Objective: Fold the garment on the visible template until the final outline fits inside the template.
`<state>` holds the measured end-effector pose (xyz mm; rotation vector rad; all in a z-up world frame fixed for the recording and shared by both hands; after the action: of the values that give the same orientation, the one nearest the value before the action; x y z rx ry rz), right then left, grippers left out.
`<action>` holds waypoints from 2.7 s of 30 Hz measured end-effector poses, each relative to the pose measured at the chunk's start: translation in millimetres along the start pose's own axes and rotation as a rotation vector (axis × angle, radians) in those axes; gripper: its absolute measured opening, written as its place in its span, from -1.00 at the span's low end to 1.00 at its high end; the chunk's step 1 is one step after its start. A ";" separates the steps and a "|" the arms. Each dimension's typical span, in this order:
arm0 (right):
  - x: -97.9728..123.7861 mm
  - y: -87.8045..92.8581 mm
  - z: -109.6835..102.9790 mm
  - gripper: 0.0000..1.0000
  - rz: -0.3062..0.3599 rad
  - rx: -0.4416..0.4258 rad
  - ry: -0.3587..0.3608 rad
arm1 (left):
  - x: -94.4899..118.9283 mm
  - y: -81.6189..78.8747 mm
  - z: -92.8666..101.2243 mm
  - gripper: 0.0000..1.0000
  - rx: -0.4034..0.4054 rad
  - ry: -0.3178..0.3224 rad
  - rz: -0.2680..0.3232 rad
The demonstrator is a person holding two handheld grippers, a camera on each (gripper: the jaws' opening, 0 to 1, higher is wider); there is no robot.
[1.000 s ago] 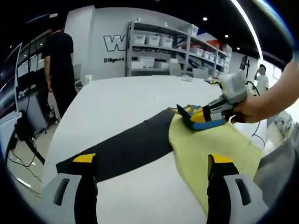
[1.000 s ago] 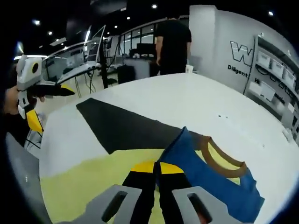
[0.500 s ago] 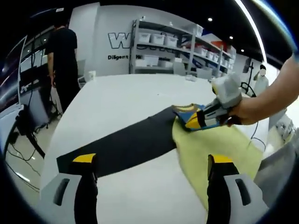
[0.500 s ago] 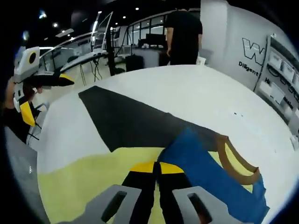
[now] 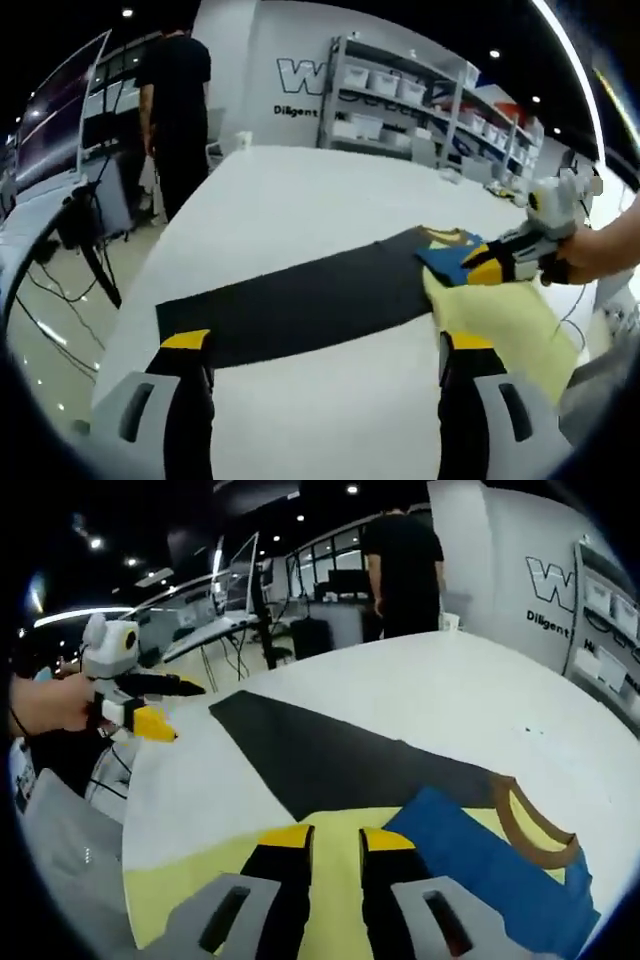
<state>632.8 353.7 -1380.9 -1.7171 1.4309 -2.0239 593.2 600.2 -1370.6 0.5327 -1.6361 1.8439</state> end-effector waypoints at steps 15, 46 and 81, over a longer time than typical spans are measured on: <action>53.0 19.7 -20.4 -0.57 0.038 0.053 -0.016 | -8.3 33.3 -74.4 0.43 0.325 -0.119 0.012; 110.0 35.9 -7.5 -0.70 0.069 0.015 0.089 | -6.0 -37.9 -48.1 -0.97 0.542 -0.004 0.278; 165.5 105.7 27.0 -0.58 0.035 -0.123 0.214 | -77.3 -162.1 303.1 -0.97 0.063 0.658 0.277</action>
<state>549.8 178.0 -1342.0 -1.5433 1.6706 -2.1996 729.7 296.9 -1254.6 -0.2814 -1.2392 1.9810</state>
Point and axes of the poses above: the point that each gripper's makers call its tool centre point, and the gripper's own axes: x roughly backward along the fingers, z roughly to its right, y roughly out of its underside, the point moved 1 cm from there along x, roughly backward along the fingers, and after that the axes turned 8 degrees about -z, right-handed, at the moved point
